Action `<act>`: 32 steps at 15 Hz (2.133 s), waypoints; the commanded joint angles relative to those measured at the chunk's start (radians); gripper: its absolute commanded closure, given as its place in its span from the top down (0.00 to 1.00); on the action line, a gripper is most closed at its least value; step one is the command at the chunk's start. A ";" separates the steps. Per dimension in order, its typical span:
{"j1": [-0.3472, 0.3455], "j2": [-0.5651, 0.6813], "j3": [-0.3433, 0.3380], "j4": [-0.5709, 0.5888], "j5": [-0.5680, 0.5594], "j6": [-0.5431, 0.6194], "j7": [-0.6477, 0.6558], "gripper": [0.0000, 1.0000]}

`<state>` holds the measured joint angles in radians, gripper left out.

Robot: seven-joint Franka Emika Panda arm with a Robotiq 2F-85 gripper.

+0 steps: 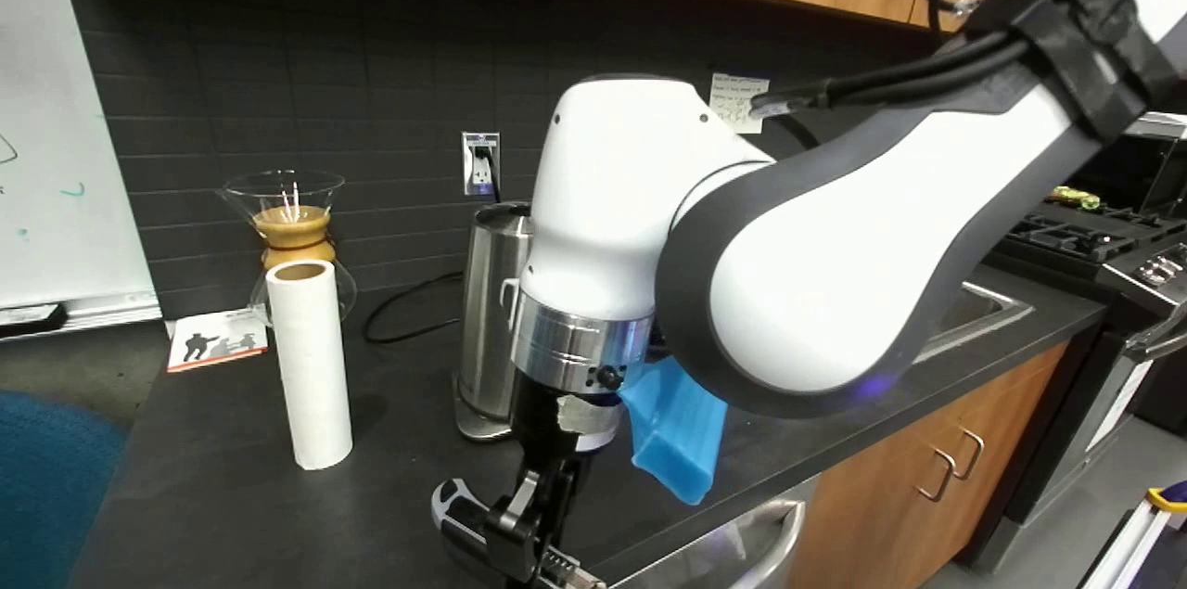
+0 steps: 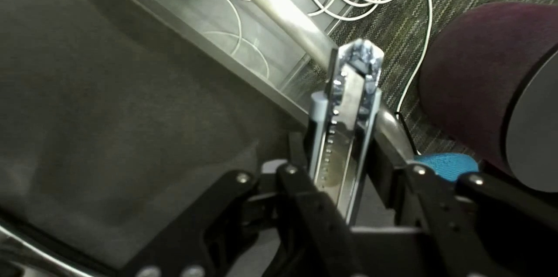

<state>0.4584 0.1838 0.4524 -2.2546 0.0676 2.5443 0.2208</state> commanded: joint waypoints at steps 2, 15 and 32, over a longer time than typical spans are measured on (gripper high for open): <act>0.073 0.089 -0.059 0.128 -0.176 -0.059 0.161 0.15; 0.258 0.253 -0.220 0.414 -0.269 -0.235 0.457 0.15; 0.333 0.357 -0.332 0.531 -0.293 -0.196 0.829 0.15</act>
<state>0.7660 0.5190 0.1428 -1.7652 -0.1981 2.3493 1.0009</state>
